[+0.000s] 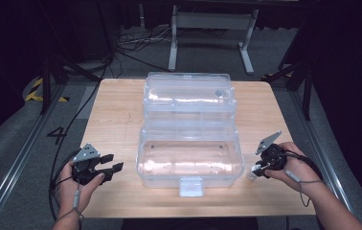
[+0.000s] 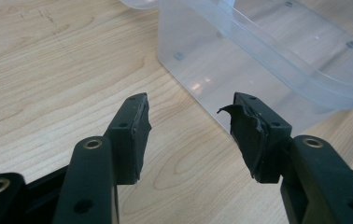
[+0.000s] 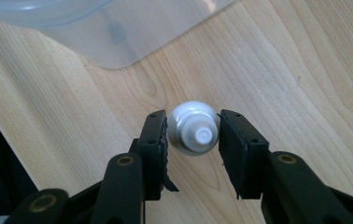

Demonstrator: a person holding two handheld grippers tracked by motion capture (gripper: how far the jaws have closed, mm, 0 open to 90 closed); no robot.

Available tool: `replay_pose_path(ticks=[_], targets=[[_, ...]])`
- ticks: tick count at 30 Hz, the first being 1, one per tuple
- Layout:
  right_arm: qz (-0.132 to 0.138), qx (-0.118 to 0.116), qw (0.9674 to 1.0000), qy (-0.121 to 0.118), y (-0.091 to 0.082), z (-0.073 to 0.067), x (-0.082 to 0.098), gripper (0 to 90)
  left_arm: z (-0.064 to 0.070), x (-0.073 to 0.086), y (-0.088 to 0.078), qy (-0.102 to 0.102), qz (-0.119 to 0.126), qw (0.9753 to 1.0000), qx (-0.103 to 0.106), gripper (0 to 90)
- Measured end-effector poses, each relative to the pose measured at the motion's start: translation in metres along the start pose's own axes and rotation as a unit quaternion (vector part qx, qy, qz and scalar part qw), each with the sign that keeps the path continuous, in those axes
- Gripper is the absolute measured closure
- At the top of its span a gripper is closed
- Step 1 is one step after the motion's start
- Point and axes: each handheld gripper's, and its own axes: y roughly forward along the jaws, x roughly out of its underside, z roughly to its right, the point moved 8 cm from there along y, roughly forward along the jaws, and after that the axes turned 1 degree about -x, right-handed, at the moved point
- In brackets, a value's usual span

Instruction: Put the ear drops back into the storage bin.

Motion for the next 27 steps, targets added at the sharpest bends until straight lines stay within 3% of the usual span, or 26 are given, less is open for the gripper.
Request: replay_pose_path(ticks=[7,18,27], targets=[[-0.007,0.001,0.9999,-0.01,-0.003,0.0,-0.005,69.4,0.0,0.001,-0.001,-0.001,-0.001,1.0,-0.001,47.5],[-0.011,0.0,0.9998,-0.019,-0.005,0.001,-0.008,71.3,0.0,0.001,-0.001,-0.002,0.0,1.0,0.001,46.9],[0.005,-0.004,0.9997,-0.022,-0.029,0.001,-0.021,71.2,-0.001,0.002,-0.001,0.0,-0.001,1.0,0.0,46.7]])
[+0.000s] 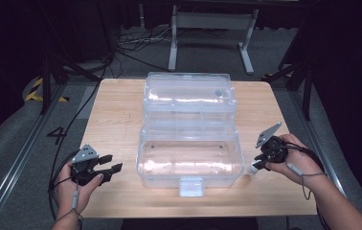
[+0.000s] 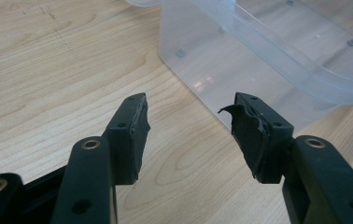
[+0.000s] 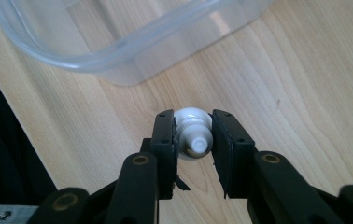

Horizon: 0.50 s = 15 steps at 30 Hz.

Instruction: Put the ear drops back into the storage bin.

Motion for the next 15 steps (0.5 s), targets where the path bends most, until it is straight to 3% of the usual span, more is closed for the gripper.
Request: replay_pose_path(ticks=[15], targets=[[0.017,0.01,0.9995,-0.026,-0.03,-0.001,-0.02,71.3,0.0,0.001,-0.001,0.0,-0.001,1.0,0.0,46.5]])
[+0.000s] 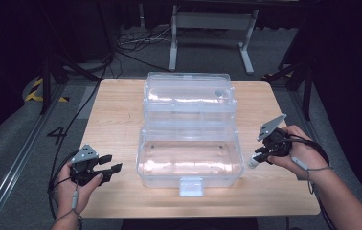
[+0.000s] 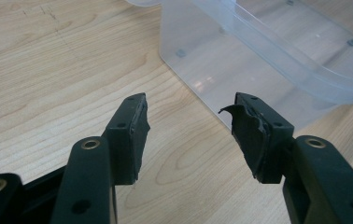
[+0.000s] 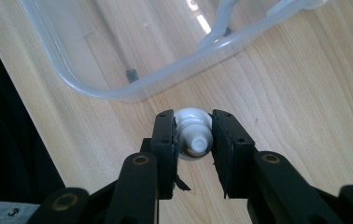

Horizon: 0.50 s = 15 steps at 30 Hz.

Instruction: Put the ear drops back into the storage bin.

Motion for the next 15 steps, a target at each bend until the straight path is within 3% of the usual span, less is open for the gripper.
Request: replay_pose_path(ticks=[15], targets=[[0.013,-0.003,0.9998,-0.018,-0.02,-0.008,-0.02,71.3,0.0,0.0,0.002,0.002,-0.002,1.0,-0.001,45.8]])
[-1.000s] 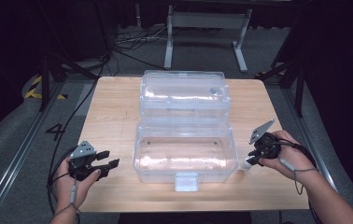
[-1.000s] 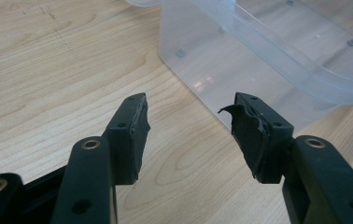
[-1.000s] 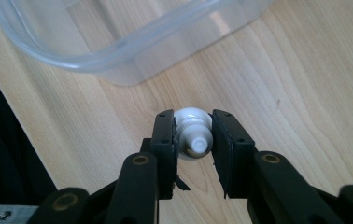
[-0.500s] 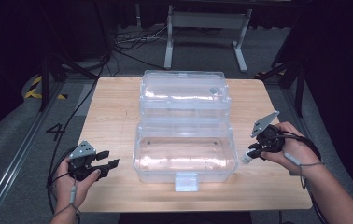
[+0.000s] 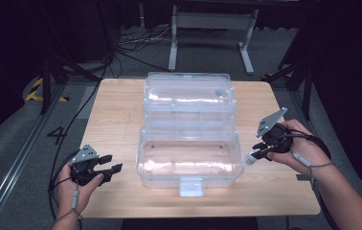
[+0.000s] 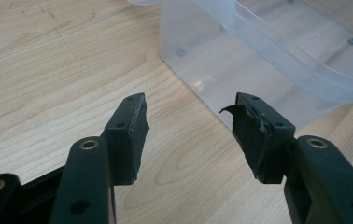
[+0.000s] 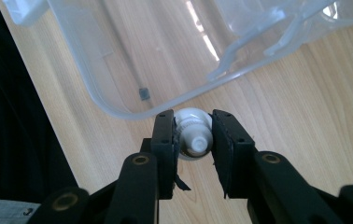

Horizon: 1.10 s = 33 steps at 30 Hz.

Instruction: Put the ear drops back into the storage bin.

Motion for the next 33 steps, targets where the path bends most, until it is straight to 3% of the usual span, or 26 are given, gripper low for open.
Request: replay_pose_path(ticks=[17,33], targets=[[0.009,0.005,0.9991,-0.04,-0.025,-0.012,-0.033,71.3,-0.001,0.001,0.0,0.0,-0.002,1.0,0.001,45.7],[0.005,-0.022,0.9961,-0.085,-0.018,-0.029,-0.066,71.3,0.0,0.001,0.0,0.001,-0.002,1.0,0.002,45.6]])
